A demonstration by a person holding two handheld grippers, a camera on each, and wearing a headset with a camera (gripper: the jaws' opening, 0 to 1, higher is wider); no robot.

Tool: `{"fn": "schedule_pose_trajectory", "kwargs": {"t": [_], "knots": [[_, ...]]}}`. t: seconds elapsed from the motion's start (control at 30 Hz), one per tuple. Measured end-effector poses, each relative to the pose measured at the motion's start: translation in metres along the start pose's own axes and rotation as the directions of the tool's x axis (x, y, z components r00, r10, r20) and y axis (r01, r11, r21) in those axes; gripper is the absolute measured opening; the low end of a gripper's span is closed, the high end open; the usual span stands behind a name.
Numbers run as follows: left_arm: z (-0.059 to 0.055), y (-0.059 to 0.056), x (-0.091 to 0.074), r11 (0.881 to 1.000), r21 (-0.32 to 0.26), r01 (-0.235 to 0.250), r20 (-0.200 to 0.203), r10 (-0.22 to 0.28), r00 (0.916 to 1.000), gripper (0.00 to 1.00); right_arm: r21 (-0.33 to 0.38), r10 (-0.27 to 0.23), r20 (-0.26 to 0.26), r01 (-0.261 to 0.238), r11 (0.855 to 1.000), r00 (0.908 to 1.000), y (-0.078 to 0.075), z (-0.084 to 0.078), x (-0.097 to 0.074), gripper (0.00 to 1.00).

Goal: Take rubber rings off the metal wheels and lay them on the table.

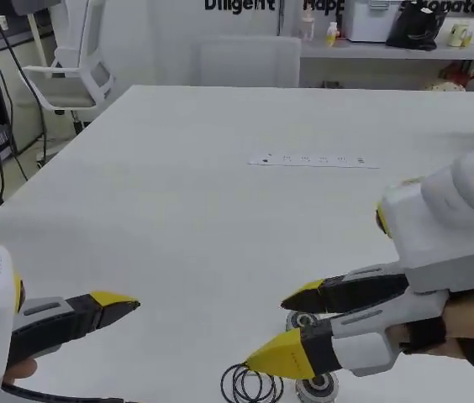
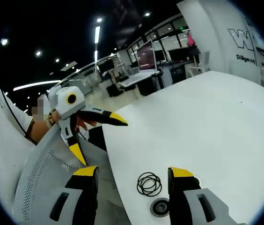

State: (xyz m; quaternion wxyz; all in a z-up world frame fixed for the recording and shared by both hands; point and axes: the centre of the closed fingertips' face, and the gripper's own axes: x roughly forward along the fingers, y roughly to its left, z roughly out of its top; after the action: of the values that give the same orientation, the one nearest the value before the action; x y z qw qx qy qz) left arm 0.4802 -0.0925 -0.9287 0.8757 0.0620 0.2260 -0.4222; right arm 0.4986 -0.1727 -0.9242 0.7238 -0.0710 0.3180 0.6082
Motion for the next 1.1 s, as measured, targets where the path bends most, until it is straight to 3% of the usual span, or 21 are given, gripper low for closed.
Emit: {"fn": "schedule_pose_trajectory", "kwargs": {"t": [0.1,0.3,0.67,0.83,0.97,1.1], "knots": [[0.000,0.000,0.000,1.000,0.007,-0.001,-0.002,0.001,1.0000,0.83,-0.046,-0.045,-0.017,0.044,0.998,0.9989,-0.002,-0.007,-0.011,0.65],[-0.001,0.003,-0.002,1.000,0.004,-0.009,-0.002,0.009,1.0000,0.84,-0.030,-0.077,0.059,0.079,0.996,0.9953,-0.001,-0.002,-0.032,0.73],[0.001,0.015,-0.017,0.998,-0.009,-0.066,0.014,0.066,0.9977,0.85,-0.012,-0.165,0.162,0.169,0.986,0.9730,-0.010,-0.005,-0.081,0.80],[-0.001,0.021,-0.024,0.995,-0.018,-0.094,0.013,0.094,0.9955,0.85,0.001,-0.217,0.171,0.220,0.976,0.9612,-0.018,-0.021,-0.098,0.93],[-0.002,0.024,-0.027,0.993,-0.025,-0.112,0.011,0.112,0.9936,0.85,-0.010,-0.266,0.141,0.270,0.963,0.9535,-0.023,-0.039,-0.105,0.98],[-0.005,0.025,-0.029,0.992,-0.029,-0.120,0.003,0.121,0.9927,0.85,0.029,-0.298,0.107,0.297,0.955,0.9485,-0.029,-0.061,-0.110,0.99]]}}
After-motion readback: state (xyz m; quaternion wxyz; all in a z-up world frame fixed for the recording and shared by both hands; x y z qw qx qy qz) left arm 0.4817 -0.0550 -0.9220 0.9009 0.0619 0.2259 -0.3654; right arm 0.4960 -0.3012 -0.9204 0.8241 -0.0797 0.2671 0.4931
